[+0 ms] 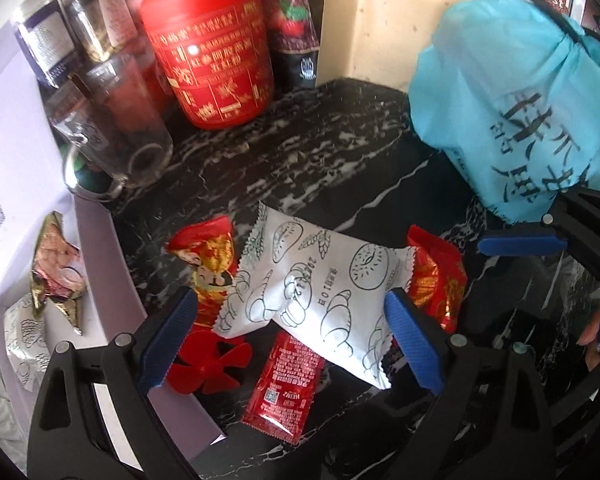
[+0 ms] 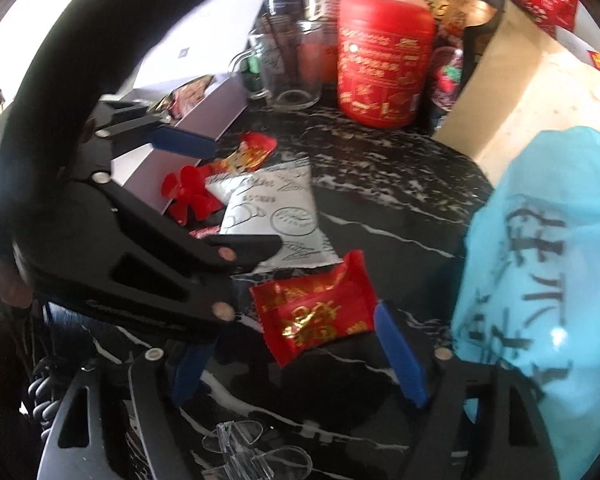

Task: Organize objects
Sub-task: 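Grasp another white pastry packet with the left gripper while the right gripper grasps a red candy packet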

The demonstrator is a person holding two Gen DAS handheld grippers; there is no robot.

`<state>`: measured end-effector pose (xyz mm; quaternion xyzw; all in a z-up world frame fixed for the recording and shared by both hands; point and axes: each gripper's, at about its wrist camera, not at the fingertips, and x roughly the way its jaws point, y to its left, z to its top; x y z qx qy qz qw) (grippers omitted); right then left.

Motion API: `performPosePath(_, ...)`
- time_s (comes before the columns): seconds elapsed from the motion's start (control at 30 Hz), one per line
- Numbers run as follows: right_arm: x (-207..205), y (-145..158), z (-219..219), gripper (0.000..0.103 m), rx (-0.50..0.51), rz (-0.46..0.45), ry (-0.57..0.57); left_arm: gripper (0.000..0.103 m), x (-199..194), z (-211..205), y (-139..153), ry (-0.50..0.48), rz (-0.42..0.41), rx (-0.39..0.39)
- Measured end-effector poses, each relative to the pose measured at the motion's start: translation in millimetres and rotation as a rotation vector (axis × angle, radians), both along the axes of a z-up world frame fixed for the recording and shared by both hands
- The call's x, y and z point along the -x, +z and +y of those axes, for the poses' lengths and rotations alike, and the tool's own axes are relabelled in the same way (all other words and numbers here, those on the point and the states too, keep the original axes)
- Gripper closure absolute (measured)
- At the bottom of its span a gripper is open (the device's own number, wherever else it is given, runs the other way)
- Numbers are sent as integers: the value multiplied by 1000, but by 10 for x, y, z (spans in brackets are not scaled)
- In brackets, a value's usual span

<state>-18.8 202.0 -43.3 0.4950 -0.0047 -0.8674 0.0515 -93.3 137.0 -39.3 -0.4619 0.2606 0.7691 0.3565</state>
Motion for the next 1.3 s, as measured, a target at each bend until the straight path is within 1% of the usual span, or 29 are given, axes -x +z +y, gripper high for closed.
performPosePath(0.23,71,-116,-64,20,-13,-14,55,9,7,43,-112,-29,-33,-1)
performPosePath(0.5,61,-222,-35,21,-17,-37,37,9,-29,55,-132,-50,-32,-9)
performPosePath(0.57,44,-209,-19,26,-12,-30,31,11,-42,50,-128,-61,-53,-26)
performPosePath(0.6,32,-199,-12,32,-16,-27,27,16,-56,52,-128,-71,-65,-32)
performPosePath(0.63,23,-191,-8,35,-20,-32,22,16,-74,54,-123,-77,-69,-33)
performPosePath(0.73,-26,-164,-2,39,-17,-30,30,17,-136,71,-113,-91,-64,-31)
performPosePath(0.87,-153,-174,-81,39,-31,-29,54,17,-242,70,-112,-101,-59,-22)
performPosePath(1.03,-335,-198,-178,39,-33,-31,84,17,-412,-7,-117,-96,-63,-16)
performPosePath(1.2,-514,-216,-286,39,-33,-33,135,17,-589,-225,-149,-52,-96,-41)
performPosePath(1.3,-610,-216,-356,39,-31,-32,173,17,-703,-340,-152,-37,-100,-43)
